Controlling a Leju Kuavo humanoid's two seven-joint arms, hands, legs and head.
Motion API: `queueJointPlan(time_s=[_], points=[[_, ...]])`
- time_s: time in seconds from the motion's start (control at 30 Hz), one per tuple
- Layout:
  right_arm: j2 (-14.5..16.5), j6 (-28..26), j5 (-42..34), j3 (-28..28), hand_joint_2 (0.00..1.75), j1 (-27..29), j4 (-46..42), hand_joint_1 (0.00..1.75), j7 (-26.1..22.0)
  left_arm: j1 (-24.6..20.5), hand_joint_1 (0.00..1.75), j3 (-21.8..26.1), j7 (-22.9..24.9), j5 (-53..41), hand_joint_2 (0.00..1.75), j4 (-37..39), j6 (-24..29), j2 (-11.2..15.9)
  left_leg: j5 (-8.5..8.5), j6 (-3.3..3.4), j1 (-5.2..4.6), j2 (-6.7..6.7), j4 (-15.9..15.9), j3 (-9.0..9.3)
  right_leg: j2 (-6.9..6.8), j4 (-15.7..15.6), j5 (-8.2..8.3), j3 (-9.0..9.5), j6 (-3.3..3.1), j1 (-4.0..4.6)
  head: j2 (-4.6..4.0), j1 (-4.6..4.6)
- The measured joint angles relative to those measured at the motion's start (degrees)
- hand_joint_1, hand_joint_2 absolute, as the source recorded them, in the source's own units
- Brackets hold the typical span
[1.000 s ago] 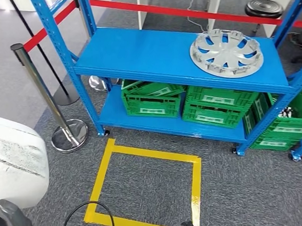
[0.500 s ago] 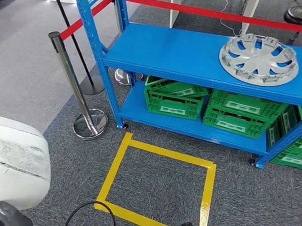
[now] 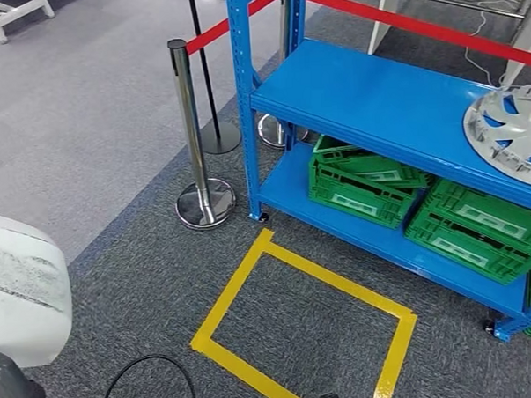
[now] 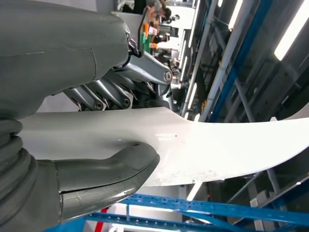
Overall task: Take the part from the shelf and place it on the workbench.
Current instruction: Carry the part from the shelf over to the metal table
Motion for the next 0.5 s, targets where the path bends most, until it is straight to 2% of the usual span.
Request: queueJointPlan(time_s=[0.03,0.07,0.1,0.13,0.17,0.23,0.27,0.3,0.33,0.37,0.4,0.43,0.47,0.5], points=[[0.0,0.0,0.1,0.0,0.00,0.0,0.0,0.00,-0.2,0.1,1.75,0.3,0.0,0.0,1.75,0.0,-0.3,-0.2,0.17,-0.45,0.12,-0.76,0.1,-0.32,0.53,-0.5,-0.19,0.29,-0.05,0.02,0.00,-0.03],[0.0,0.0,0.3,0.0,0.00,0.0,0.0,0.00,-0.4,0.3,1.75,0.6,0.0,0.0,1.75,0.0,-0.5,-0.3,0.37,-0.91,0.23,-1.60,0.1,-0.61,-0.01,-0.8,-0.05,0.53,-0.16,0.06,0.00,-0.04],[0.0,0.0,0.5,0.0,0.00,0.0,0.0,0.00,-0.5,0.5,1.75,0.8,0.0,-0.1,1.75,0.0,-0.8,-0.5,0.39,-1.30,0.30,-1.81,0.2,-0.83,-0.90,-1.0,0.13,0.72,-0.43,0.07,0.00,-0.04],[0.1,0.0,0.7,0.0,0.00,0.0,0.0,0.00,-0.6,0.7,1.75,1.1,0.0,-0.1,1.75,0.0,-1.0,-0.6,-0.08,-1.61,0.23,-1.12,0.9,-1.22,-1.82,-1.2,0.30,0.90,-0.74,-0.01,0.00,-0.18],[0.1,0.1,0.9,-0.1,0.00,0.0,0.0,0.00,-0.6,0.8,1.75,1.3,0.0,-0.2,1.75,0.0,-1.2,-0.7,-1.18,-1.90,0.13,0.28,2.7,-2.02,-2.83,-1.5,0.43,1.08,-1.05,-0.12,0.00,-0.35],[0.2,0.2,1.4,-0.1,0.00,0.1,0.0,0.00,-0.5,0.9,1.75,1.5,0.0,-0.5,1.75,0.1,-1.3,-0.8,-4.69,-2.44,0.09,3.71,9.3,-4.95,-4.83,-1.6,0.37,1.28,-1.38,-0.06,0.00,-0.70],[0.2,0.2,1.5,-0.1,0.00,0.1,0.0,0.00,-0.4,1.0,1.75,1.6,0.0,-0.6,1.75,0.2,-1.3,-0.8,-6.20,-2.65,0.18,4.58,12.9,-6.59,-5.89,-1.6,0.28,1.29,-1.44,0.00,0.00,-0.74],[0.1,0.2,1.7,-0.1,0.00,0.2,0.0,0.00,-0.3,1.1,1.75,1.6,0.0,-0.7,1.75,0.2,-1.3,-0.8,-6.83,-2.76,0.26,4.99,15.3,-7.60,-6.86,-1.6,0.18,1.31,-1.47,0.05,0.00,-0.75],[0.1,0.2,1.8,-0.1,0.00,0.2,0.0,0.00,-0.3,1.2,1.75,1.6,0.0,-0.7,1.75,0.3,-1.3,-0.8,-6.40,-2.79,0.31,5.20,15.7,-7.64,-7.76,-1.6,0.08,1.37,-1.46,0.07,0.00,-0.75],[0.2,0.2,1.9,-0.1,0.00,0.1,0.0,0.00,-0.2,1.3,1.75,1.6,0.0,-0.7,1.75,0.3,-1.2,-0.8,-4.95,-2.70,0.33,5.43,13.8,-6.56,-8.60,-1.6,-0.03,1.50,-1.42,0.10,0.00,-0.75],[0.2,0.3,2.1,-0.1,0.00,0.1,0.0,0.00,-0.2,1.3,1.75,1.7,0.0,-0.7,1.75,0.3,-1.0,-0.8,-2.94,-2.48,0.25,6.07,10.1,-4.56,-9.29,-1.6,-0.17,1.69,-1.37,0.13,0.00,-0.75],[0.2,0.3,2.2,-0.1,0.00,0.1,0.0,0.00,-0.2,1.3,1.75,1.7,0.0,-0.8,1.75,0.3,-0.8,-0.8,-1.46,-2.13,-0.04,7.46,6.1,-2.35,-9.91,-1.6,-0.37,1.86,-1.21,0.24,0.00,-0.74],[0.2,0.3,2.4,-0.1,0.00,0.0,0.0,0.00,-0.2,1.3,1.75,1.7,0.0,-0.8,1.75,0.3,-0.6,-0.8,-0.49,-1.71,-0.37,8.70,2.7,-0.62,-10.47,-1.6,-0.57,2.02,-0.97,0.38,0.00,-0.77],[0.2,0.3,2.6,-0.1,0.00,0.0,0.0,0.00,-0.2,1.3,1.75,1.7,0.0,-0.9,1.75,0.3,-0.5,-0.8,-0.17,-1.32,-0.69,9.68,0.7,0.37,-11.00,-1.6,-0.74,2.15,-0.70,0.51,0.00,-0.73]])
